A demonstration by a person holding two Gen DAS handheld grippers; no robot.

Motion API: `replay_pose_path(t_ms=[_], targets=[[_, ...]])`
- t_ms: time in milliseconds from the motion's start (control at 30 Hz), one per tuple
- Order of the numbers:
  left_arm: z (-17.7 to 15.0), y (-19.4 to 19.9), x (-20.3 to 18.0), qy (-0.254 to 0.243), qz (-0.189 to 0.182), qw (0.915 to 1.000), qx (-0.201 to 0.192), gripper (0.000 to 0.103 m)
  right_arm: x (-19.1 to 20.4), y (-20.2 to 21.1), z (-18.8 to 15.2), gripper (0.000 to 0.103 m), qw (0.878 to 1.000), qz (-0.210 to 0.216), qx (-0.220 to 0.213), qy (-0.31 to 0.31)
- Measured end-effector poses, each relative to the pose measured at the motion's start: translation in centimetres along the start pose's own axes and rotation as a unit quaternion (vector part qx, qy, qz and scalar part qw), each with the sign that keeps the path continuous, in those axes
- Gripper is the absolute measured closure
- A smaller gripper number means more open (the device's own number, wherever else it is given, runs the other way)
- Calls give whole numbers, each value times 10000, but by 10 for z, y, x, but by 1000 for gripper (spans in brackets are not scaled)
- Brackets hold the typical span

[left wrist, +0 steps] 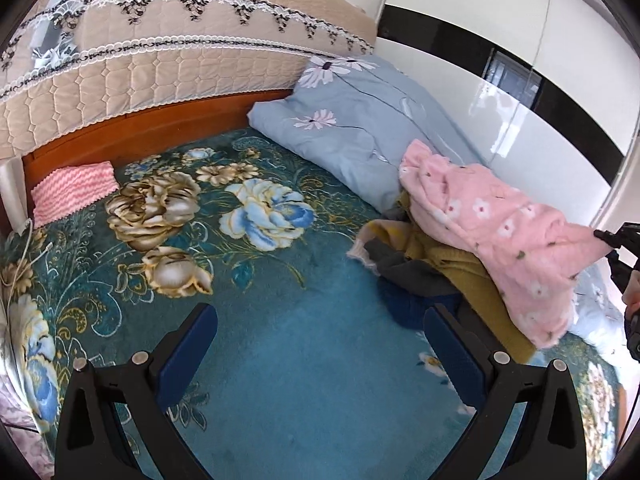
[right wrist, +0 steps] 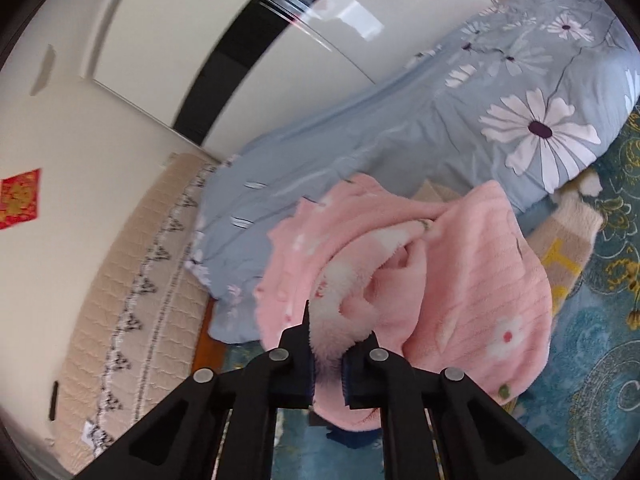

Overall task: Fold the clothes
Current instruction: 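Grasp the pink fleece garment edge with the right gripper and lift it off the pile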

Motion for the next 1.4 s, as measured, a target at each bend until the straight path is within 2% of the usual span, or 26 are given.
replay_pose_path(t_ms=[133,400,567,633,733,967,1067,1167,1400], targets=[[0,18,-8,54,-233,9997,-40,0,19,47,-3,94,9990,369,-97,231],[4,55,-23,-85,-354,9991,-194,0,33,164,-11,95,9936,903,-343,586],[9,71,-32,-169,-423,9986,-251,0,31,236,-9,95,9899,1003,-574,824],[8,73,-37,-149,-497,9985,-193,0,21,263,-8,95,9893,978,-691,833],[4,72,-46,-138,-596,9981,-68,0,-3,290,-12,95,9915,789,-634,815],[-7,70,-64,-196,-659,9975,182,0,-116,299,-47,95,9982,-414,-189,388],[-10,67,-68,-176,-670,9972,274,0,-175,285,-77,95,9962,-601,465,-415],[-14,65,-75,-87,-768,9962,394,0,-207,257,-114,95,9879,-944,1089,-581],[-20,68,-82,-189,-777,9957,469,0,-148,166,-171,95,9741,-638,2167,-70]])
Point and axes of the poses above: each gripper's, at about its wrist camera, not at the fingertips, and y roughly against the way its jaws point, x to its left, z to its top, the point moved 7 cm from there along -y, roughly the way its jaws point, and after that the axes turned 10 degrees about -y, right-handed, at the moved point
